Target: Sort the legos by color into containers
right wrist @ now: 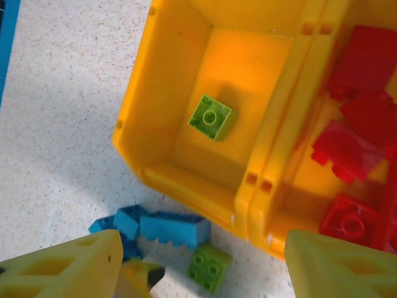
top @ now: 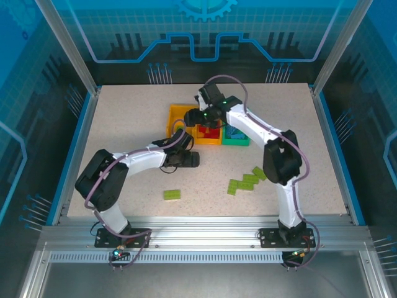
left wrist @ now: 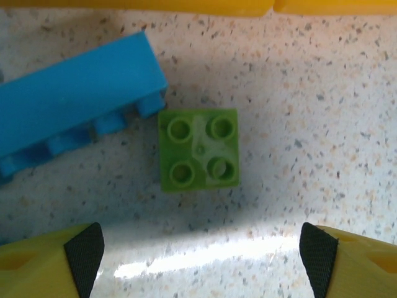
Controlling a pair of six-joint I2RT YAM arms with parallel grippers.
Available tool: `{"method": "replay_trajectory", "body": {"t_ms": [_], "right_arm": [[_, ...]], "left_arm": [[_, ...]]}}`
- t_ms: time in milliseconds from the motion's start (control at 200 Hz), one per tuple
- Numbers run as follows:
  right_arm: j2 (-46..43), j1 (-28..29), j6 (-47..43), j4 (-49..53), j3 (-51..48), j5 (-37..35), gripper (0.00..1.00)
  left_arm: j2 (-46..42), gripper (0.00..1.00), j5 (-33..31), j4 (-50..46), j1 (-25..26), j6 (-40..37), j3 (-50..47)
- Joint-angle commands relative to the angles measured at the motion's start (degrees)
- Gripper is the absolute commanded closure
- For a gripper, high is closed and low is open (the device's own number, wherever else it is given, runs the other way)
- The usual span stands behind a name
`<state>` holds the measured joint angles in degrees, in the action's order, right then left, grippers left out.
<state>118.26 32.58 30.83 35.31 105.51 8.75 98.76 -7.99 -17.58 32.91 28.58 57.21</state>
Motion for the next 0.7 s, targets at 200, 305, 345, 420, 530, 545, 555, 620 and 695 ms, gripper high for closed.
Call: {"method": "replay_trajectory", "body": {"t_ms": [200, 305, 345, 420, 530, 545, 555, 620, 695], "right_arm": [[-20.81, -6.03, 0.93, -5.77, -19.97, -3.92, 0.27], [-25.26, -8.06, -0.12, -5.01, -24.48, -5.44, 0.26], [-26.72, -8.85, -0.43, -4.65, -26.10, -5.74, 0.26], [-29.24, -10.22, -0.81, -4.28, -28.94, -5.95, 0.26], [-32.41, -11.72, -1.12, -4.31, -32.93, -6.29, 0.26], [-32.82, -11.86, -1.12, -4.29, -33.48, -6.37, 0.26], [-33.04, -11.95, -1.12, -4.33, -33.74, -6.42, 0.26], [-34.51, -12.36, -1.40, -4.00, -35.72, -7.19, 0.26], [-36.31, -12.54, -1.65, -3.32, -37.77, -8.51, 0.26]], "left_arm": [[7.02, 0.29, -5.61, -0.92, 1.06, 1.05, 6.48], [8.16, 0.44, -6.25, -1.05, 1.50, 1.37, 7.21], [8.44, 0.50, -6.57, -1.04, 1.84, 1.47, 7.28], [8.72, 0.58, -7.01, -0.96, 2.29, 1.48, 7.47], [8.88, 0.65, -7.25, -0.76, 2.84, 1.32, 7.80], [8.85, 0.66, -7.30, -0.85, 2.93, 1.31, 7.83], [8.87, 0.67, -7.30, -0.91, 2.95, 1.24, 7.89], [8.86, 0.68, -7.39, -1.29, 3.24, 1.20, 8.38], [8.35, 0.70, -7.35, -1.69, 3.53, 0.91, 8.94]]}}
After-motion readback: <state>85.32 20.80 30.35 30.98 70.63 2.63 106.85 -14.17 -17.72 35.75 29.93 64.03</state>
